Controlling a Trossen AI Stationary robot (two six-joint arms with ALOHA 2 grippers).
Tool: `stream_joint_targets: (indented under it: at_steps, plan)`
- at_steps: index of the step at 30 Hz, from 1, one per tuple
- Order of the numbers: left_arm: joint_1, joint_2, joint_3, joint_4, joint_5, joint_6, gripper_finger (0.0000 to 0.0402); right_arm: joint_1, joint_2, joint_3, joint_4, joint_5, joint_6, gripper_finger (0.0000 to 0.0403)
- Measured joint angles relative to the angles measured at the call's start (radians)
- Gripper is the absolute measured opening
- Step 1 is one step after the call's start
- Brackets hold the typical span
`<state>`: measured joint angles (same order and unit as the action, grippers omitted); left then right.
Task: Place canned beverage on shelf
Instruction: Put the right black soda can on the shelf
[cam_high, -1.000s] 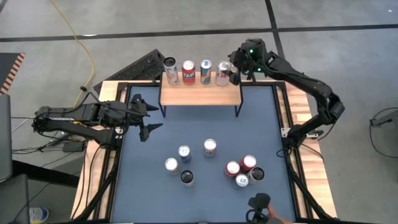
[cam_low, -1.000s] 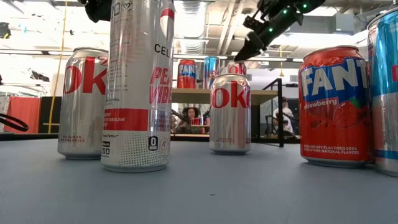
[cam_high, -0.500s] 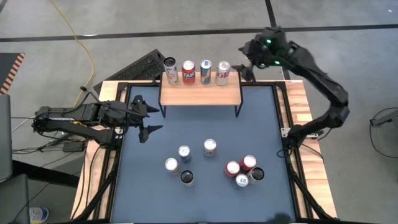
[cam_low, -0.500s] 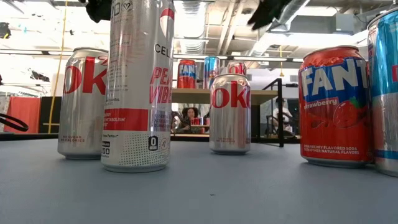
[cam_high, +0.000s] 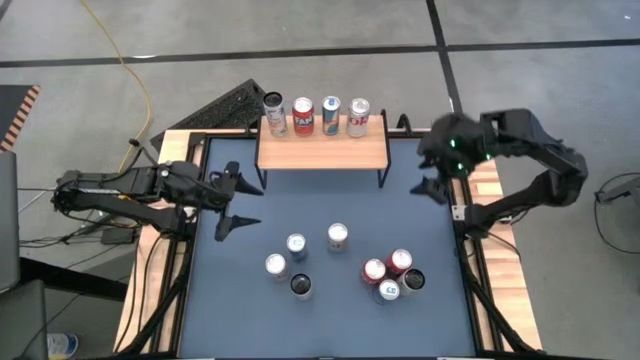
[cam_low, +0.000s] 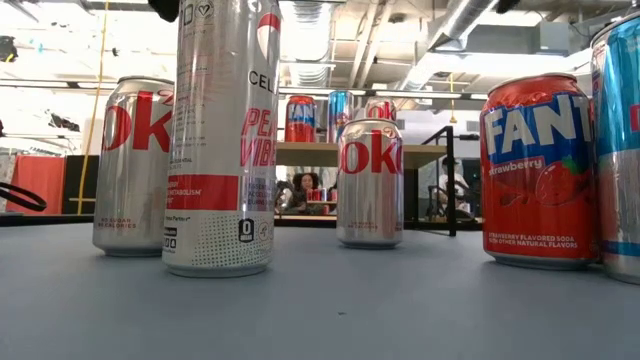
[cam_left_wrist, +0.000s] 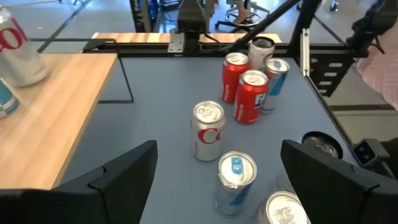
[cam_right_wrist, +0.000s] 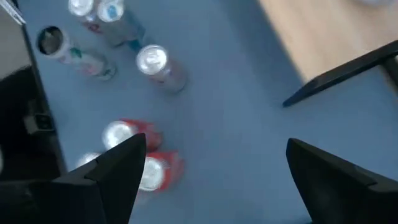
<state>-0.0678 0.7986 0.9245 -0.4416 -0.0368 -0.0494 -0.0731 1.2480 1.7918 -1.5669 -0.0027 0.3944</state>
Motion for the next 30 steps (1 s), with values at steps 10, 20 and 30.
stream_joint_targets:
  at_steps: [10, 20, 30]
  plan:
    - [-0.080, 0.000, 0.000, -0.019, -0.020, -0.022, 0.0332, 0.548, 0.018, -0.122, -0.004, 0.302, 0.501, 0.0369]
    - [-0.090, 0.000, 0.000, -0.018, -0.034, 0.013, 0.0332, 0.782, 0.097, -0.363, 0.123, 0.266, 0.836, 0.0369]
    - [-0.090, 0.000, 0.000, -0.017, -0.084, -0.003, 0.0332, 0.773, 0.321, -0.359, 0.083, 0.243, 0.565, 0.0369]
